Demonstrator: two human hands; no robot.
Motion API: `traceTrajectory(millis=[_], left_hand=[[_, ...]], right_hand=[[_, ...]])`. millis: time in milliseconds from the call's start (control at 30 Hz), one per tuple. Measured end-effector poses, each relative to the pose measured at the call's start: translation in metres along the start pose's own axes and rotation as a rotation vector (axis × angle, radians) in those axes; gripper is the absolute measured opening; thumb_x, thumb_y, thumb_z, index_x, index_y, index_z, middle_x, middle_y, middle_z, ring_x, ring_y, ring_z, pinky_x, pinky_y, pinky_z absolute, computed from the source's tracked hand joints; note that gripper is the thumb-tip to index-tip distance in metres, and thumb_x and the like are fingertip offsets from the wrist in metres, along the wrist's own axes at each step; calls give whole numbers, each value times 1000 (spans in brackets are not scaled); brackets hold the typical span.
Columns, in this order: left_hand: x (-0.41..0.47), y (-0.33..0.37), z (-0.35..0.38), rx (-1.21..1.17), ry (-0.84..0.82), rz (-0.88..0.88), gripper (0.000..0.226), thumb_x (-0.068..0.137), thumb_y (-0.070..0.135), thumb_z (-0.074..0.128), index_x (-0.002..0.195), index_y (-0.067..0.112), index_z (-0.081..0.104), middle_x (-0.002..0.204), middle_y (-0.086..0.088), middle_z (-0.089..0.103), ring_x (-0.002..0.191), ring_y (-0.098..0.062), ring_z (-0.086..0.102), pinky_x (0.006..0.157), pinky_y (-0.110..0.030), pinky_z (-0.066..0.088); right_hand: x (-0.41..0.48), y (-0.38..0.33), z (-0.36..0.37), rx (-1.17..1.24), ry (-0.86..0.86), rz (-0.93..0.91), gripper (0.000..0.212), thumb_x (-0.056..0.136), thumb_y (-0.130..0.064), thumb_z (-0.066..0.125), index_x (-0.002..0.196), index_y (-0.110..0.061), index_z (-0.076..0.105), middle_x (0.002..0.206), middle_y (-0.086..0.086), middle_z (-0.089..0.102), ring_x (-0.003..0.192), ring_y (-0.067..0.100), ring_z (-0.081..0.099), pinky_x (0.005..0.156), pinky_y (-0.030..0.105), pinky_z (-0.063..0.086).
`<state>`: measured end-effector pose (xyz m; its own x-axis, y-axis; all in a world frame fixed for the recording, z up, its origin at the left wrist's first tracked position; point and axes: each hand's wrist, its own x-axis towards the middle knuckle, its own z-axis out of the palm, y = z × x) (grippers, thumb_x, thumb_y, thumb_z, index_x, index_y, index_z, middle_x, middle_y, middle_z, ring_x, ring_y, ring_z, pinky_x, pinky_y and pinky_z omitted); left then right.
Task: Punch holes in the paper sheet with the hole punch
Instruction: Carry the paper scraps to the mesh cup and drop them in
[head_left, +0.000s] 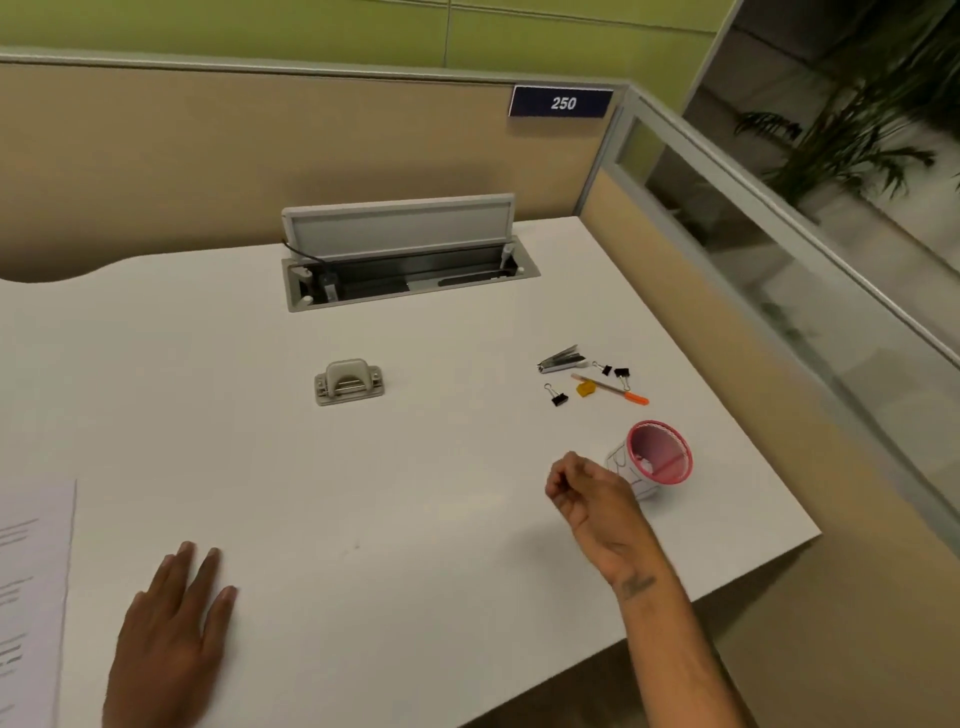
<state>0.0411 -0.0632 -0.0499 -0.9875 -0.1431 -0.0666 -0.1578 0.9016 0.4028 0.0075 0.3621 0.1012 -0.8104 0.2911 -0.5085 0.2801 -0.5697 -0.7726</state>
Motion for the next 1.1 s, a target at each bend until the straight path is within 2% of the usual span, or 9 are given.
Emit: traceTrajectory(millis=[67,200,300,400,533,633,800,900,1100], left_hand=[[2,1,0,12,-4,6,76,84,60,24,144,19,47,157,-9,34,144,-29,31,111,-56,27],[2,3,0,10,6,13,78,83,60,24,143,17,48,157,-11,35,144,-32,32,110,-58,27],[2,3,2,10,23,20,78,82,59,26,142,16,50,156,-12,36,142,-34,34,108,-59,29],[3,2,4,18,33,39,76,82,57,28,140,13,53,154,-14,38,140,-36,36,105,-61,30],[2,1,4,24,52,63,74,82,54,31,138,11,55,152,-17,41,138,-38,39,103,-62,32],[2,-1,5,27,62,74,73,83,53,32,136,10,56,151,-18,42,137,-39,41,101,-62,34],[4,-6,8,34,34,57,72,85,55,28,140,15,52,154,-14,38,140,-34,37,104,-61,32],[5,-9,10,36,15,34,73,87,58,24,144,20,47,157,-9,34,143,-30,32,108,-58,29],[5,-16,15,23,-1,23,71,89,60,23,145,24,44,158,-5,32,144,-27,30,109,-56,29]], right_hand=[[10,-40,-34,-218,128,-161,24,94,-1,55,77,-10,68,70,1,66,67,13,61,65,20,58],[33,-82,-81,-1007,408,-321,13,94,-18,58,88,-16,69,97,10,70,92,27,62,74,34,52],[46,-92,-93,-1331,421,-378,22,97,-22,53,94,-8,70,99,13,71,90,28,62,72,31,49],[53,-97,-95,-1484,386,-407,25,99,-16,49,103,-4,72,107,15,72,97,31,64,80,34,54],[58,-101,-95,-1559,375,-428,25,97,-9,51,109,-4,72,113,16,71,103,33,64,87,37,55],[61,-104,-94,-1500,424,-418,27,94,-2,52,113,-2,70,113,18,71,104,35,66,93,45,55],[63,-102,-93,-1447,438,-397,21,88,-2,59,97,-7,77,104,13,75,95,31,67,84,42,59],[67,-101,-96,-1449,428,-346,16,86,-3,65,96,-6,78,105,14,74,97,32,67,84,42,59],[70,-98,-97,-1469,425,-348,18,88,-4,62,96,-8,78,107,13,74,98,31,66,85,39,58]])
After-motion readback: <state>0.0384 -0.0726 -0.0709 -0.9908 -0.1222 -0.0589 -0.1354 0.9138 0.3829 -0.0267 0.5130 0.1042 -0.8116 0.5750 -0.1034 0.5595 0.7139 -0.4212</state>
